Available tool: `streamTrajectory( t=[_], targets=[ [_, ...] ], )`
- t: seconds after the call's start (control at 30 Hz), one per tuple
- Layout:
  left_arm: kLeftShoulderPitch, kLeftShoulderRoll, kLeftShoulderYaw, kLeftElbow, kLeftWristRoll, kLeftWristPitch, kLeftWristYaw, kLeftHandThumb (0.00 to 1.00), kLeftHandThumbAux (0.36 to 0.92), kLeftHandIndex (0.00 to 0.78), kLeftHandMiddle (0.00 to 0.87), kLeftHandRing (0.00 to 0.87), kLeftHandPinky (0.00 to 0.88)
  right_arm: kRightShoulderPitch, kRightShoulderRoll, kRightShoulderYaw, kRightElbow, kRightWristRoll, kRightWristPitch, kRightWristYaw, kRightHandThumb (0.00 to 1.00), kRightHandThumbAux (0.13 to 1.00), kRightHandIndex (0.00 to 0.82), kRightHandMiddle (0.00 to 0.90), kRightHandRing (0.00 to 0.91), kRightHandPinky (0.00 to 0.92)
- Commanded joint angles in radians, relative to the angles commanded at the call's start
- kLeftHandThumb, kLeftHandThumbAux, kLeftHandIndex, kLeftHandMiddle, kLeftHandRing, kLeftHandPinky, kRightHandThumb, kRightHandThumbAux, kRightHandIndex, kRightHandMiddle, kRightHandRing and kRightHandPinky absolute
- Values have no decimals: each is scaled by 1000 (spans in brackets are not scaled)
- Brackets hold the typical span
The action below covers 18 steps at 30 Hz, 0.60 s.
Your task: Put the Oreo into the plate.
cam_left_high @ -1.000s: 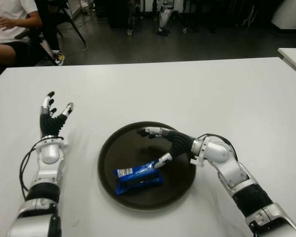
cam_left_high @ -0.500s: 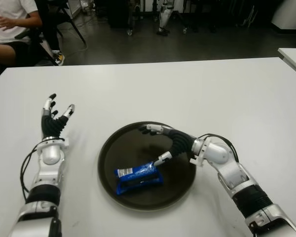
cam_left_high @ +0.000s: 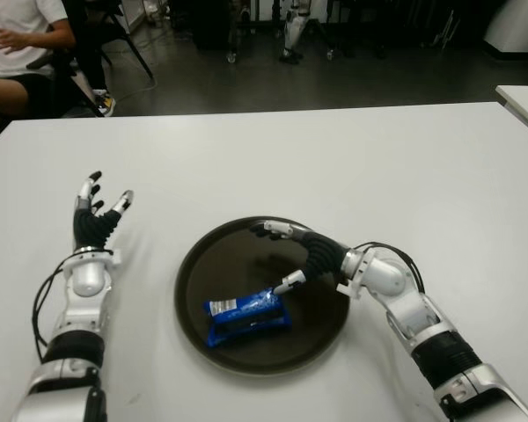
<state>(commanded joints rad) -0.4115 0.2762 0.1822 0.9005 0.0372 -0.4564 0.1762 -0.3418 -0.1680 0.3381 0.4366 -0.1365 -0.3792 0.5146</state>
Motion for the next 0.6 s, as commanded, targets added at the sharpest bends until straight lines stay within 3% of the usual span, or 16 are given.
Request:
streamTrajectory(
  t=[0.13,0.27,0.6],
  targets=[
    [-8,7,3,20,-6,-8,-11,0,603,0,0,0,6,-17,18,-8,48,8,-26,-9,0,721,62,83,80,76],
    [-14,12,6,36,-10,-15,-18,0,602,0,0,0,6,-58,13,-36,106,31,-63,2,0,726,60,81,73,74],
    [-30,26,11,70,-19,-26,-31,0,601,0,0,0,6,-102,24,-147,167,44,-112,-134,0,780,31,46,35,49]
  ],
)
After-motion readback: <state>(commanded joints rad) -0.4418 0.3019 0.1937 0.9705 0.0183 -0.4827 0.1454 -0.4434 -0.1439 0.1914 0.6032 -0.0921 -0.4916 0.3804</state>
